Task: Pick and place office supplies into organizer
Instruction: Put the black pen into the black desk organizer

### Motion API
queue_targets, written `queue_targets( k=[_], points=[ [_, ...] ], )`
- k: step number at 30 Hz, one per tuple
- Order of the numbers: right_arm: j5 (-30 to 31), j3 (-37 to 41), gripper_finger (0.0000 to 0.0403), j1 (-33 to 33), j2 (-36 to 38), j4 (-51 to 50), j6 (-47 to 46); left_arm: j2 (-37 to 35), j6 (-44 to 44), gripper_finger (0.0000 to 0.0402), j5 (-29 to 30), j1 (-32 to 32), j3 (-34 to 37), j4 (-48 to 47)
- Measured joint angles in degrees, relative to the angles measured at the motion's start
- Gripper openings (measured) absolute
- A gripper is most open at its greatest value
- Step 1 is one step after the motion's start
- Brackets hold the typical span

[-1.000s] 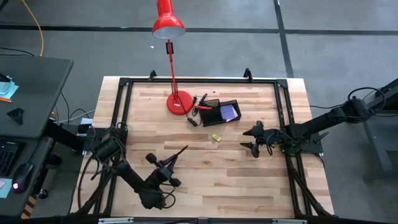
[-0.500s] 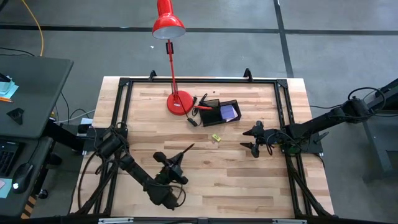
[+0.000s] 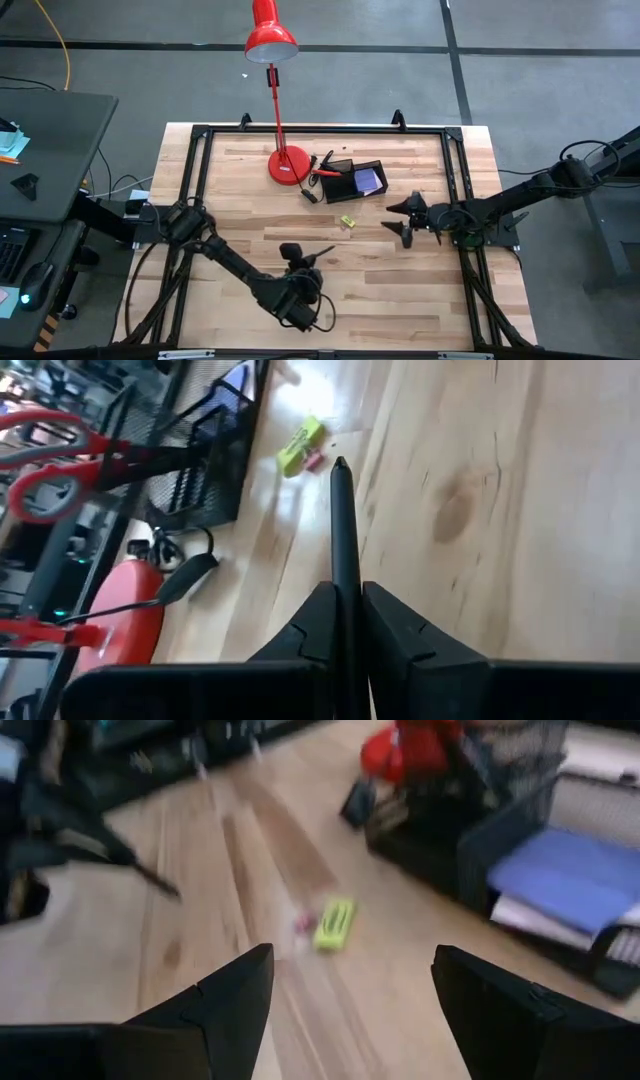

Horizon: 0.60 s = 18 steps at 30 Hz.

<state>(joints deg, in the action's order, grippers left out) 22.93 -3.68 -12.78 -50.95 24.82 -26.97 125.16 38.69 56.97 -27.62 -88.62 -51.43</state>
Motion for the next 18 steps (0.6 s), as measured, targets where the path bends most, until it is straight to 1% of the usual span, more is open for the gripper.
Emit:
queue_targets(
  k=[3,6,8,10,14,16,18],
  points=[
    [0.4,0.0,0.0261,0.0,0.0,4.7,0.7,0.0,-2.7,0.0028,-1.9,1.3,-0.7,0.4],
    [-2.0,0.0,0.0261,0.0,0.0,7.2,4.5,0.0,-6.6,0.0051,-3.9,2.6,-2.2,0.9],
    [-2.0,0.0,0.0261,0.0,0.0,8.3,7.6,0.0,-9.5,0.0054,-4.8,3.5,-3.9,0.8],
    [-2.0,0.0,0.0261,0.0,-0.1,7.3,9.6,0.0,-12.4,0.0044,-5.8,4.4,-5.9,0.8],
    [-2.4,0.0,0.0261,0.0,-0.1,4.9,12.6,0.0,-18.5,0.0006,-7.3,5.9,-9.3,0.2],
    [-3.9,0.0,0.0261,0.0,-0.1,4.5,13.9,0.0,-19.6,0.0004,-7.9,7.0,-11.2,-0.3],
    [-4.6,0.0,0.0261,0.0,-0.1,4.6,13.1,0.0,-20.4,0.0012,-9.8,7.8,-13.6,-3.6]
  ],
)
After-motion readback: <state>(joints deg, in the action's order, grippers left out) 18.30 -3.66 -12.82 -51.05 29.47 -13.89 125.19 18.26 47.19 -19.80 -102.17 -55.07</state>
